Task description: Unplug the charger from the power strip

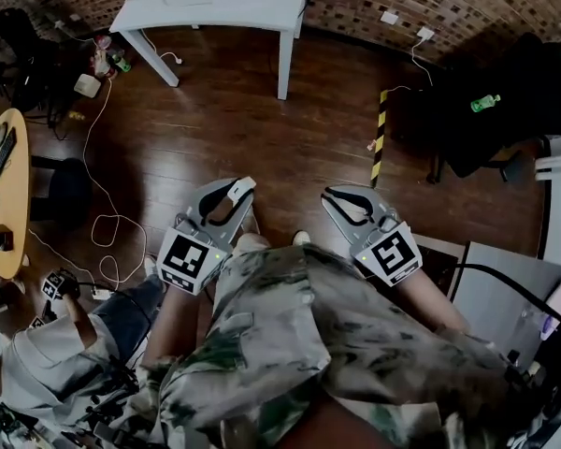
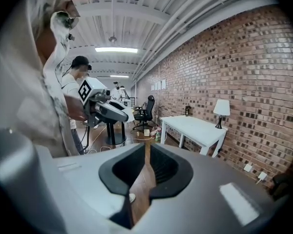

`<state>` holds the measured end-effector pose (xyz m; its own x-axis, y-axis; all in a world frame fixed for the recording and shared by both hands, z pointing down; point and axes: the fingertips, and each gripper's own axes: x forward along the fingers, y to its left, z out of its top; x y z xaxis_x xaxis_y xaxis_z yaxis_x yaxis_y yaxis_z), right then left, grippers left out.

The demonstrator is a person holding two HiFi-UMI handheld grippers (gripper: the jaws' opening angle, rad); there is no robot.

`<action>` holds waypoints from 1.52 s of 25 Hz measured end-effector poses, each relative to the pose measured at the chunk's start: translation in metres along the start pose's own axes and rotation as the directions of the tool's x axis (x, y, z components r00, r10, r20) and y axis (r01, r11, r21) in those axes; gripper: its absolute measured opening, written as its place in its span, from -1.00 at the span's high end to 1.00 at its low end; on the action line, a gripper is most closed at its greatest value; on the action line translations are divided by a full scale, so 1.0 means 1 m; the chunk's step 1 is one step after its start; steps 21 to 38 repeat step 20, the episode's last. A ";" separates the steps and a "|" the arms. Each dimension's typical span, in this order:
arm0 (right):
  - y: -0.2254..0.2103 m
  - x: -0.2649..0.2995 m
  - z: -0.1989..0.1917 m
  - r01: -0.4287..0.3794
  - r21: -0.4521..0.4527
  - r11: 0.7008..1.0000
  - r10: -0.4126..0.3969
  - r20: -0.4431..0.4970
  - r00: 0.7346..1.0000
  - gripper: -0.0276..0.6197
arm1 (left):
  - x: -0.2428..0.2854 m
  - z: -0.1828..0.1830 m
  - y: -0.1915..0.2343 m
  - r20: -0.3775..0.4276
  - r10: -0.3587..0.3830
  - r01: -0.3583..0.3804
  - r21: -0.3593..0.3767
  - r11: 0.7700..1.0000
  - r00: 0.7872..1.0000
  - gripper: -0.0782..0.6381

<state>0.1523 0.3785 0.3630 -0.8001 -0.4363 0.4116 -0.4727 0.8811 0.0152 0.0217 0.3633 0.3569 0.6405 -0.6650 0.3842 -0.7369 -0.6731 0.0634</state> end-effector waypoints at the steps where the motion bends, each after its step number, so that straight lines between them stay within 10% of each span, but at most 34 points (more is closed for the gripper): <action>1: 0.003 -0.008 -0.006 0.000 0.002 1.000 0.000 0.001 1.000 0.80 | 0.000 -0.002 -0.010 -0.009 -0.002 0.002 0.000 1.000 1.000 0.49; 38: 0.016 -0.070 -0.026 0.010 -0.036 0.999 -0.010 -0.003 1.000 0.82 | 0.010 0.002 -0.087 -0.017 -0.037 0.038 0.062 0.997 0.999 0.49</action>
